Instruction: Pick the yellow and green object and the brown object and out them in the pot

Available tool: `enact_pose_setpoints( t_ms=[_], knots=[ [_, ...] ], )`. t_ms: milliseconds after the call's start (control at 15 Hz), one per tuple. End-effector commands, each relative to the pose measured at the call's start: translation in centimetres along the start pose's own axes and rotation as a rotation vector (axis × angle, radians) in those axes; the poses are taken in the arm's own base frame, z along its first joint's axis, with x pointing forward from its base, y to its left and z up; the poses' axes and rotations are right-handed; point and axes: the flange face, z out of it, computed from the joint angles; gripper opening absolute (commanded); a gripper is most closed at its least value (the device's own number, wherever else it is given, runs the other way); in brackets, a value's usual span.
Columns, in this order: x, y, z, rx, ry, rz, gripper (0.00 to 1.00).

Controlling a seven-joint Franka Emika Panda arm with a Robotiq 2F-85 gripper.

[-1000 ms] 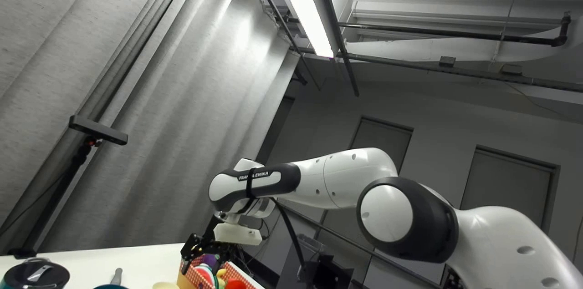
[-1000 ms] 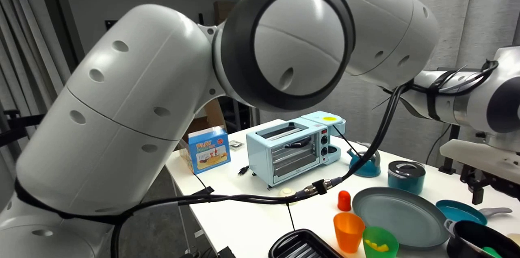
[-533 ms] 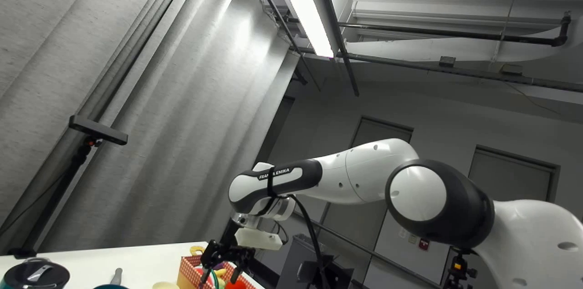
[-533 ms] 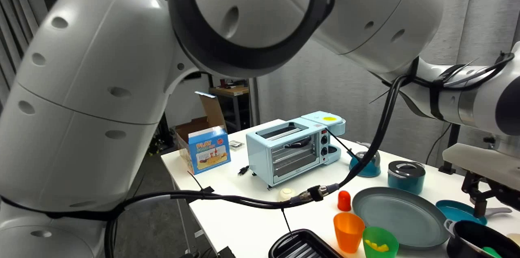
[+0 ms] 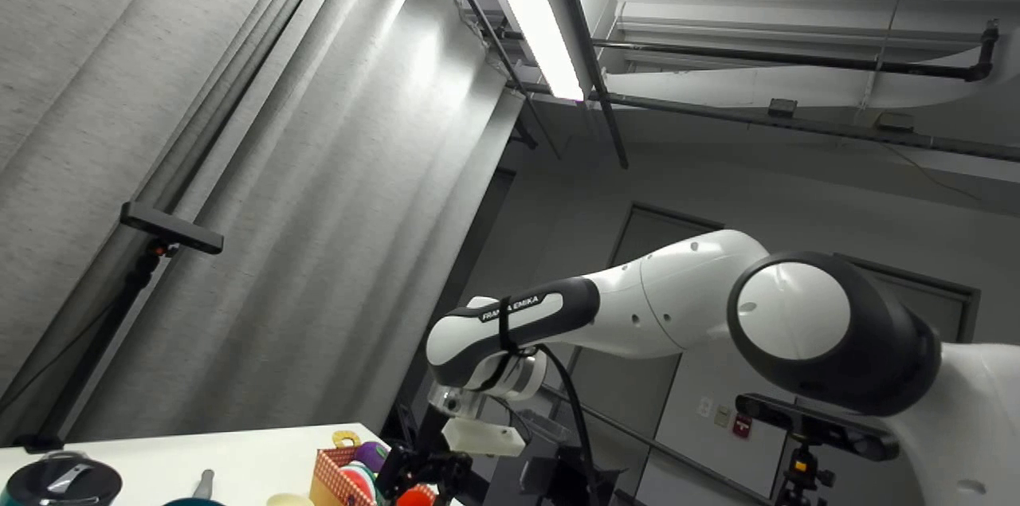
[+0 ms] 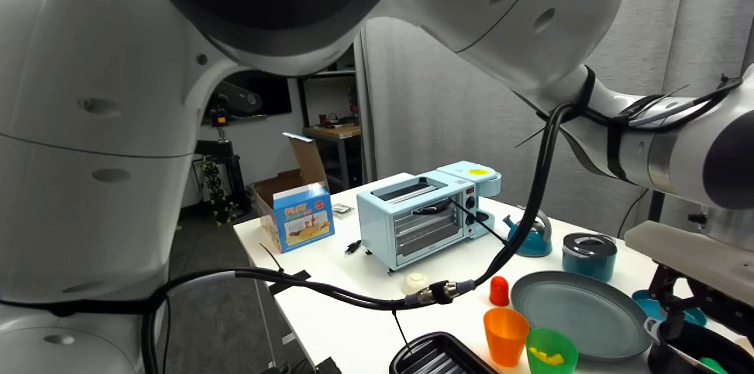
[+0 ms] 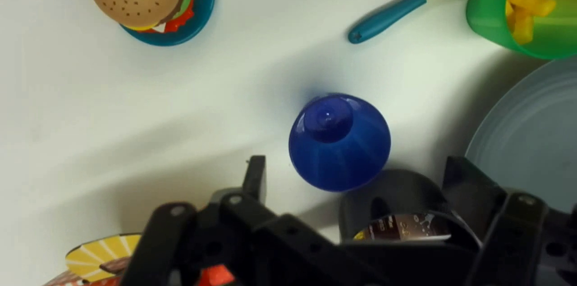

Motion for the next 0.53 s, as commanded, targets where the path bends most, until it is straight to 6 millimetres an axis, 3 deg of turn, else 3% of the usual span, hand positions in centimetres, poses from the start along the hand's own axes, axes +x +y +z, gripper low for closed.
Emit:
enact_pose_setpoints(
  t_ms=[0,467],
  knots=[
    [-3.2,0.2,0.0,0.015,0.003,-0.030,1.00],
    [-6.3,-0.4,2.0,0.033,0.020,-0.083,1.00]
  ],
)
